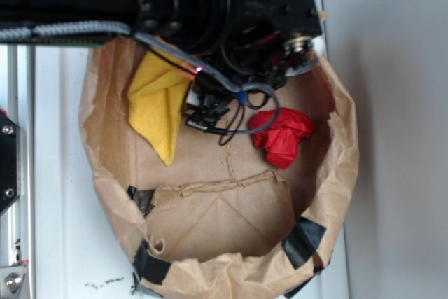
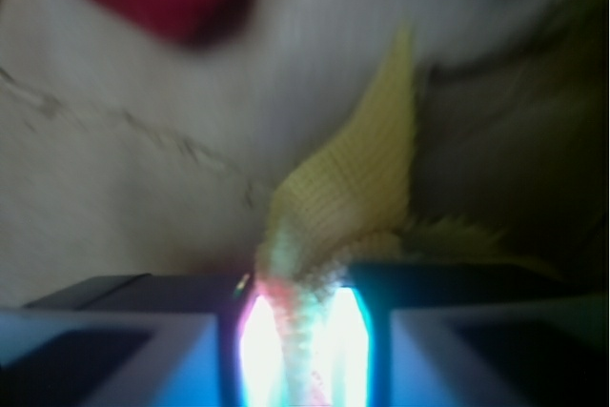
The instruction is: Grab the yellow cloth.
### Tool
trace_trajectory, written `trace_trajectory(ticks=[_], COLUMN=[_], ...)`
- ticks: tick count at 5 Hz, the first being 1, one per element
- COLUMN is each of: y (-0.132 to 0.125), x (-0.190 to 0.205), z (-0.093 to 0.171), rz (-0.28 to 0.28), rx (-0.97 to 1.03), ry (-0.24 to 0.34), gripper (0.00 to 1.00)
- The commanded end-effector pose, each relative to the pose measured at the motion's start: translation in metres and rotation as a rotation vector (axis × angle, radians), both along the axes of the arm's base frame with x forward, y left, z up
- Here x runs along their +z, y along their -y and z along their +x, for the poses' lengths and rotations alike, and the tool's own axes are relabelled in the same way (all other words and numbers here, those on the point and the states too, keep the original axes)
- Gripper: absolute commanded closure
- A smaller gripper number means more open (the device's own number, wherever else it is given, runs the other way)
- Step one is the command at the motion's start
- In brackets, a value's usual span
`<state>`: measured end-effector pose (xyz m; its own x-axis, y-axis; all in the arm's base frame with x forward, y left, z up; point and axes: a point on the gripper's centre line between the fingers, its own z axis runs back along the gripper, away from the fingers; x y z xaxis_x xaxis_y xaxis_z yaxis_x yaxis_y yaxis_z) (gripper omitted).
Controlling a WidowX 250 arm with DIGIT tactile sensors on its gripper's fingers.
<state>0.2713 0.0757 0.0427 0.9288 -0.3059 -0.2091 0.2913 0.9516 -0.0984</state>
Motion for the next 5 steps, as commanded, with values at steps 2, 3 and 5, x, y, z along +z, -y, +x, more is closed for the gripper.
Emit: trace_trajectory(ticks=[2,3,5], y=[-0.004,0.045,0.089], x=[0.124,0.157,0.201], z=[-0.003,-0.043,-0.071], rz=[-0.235,-0.231,-0.18], rx=[-0.078,-0.064,-0.05], ry=[0.28,0.341,0.317], gripper=[1.0,1.0,0.78])
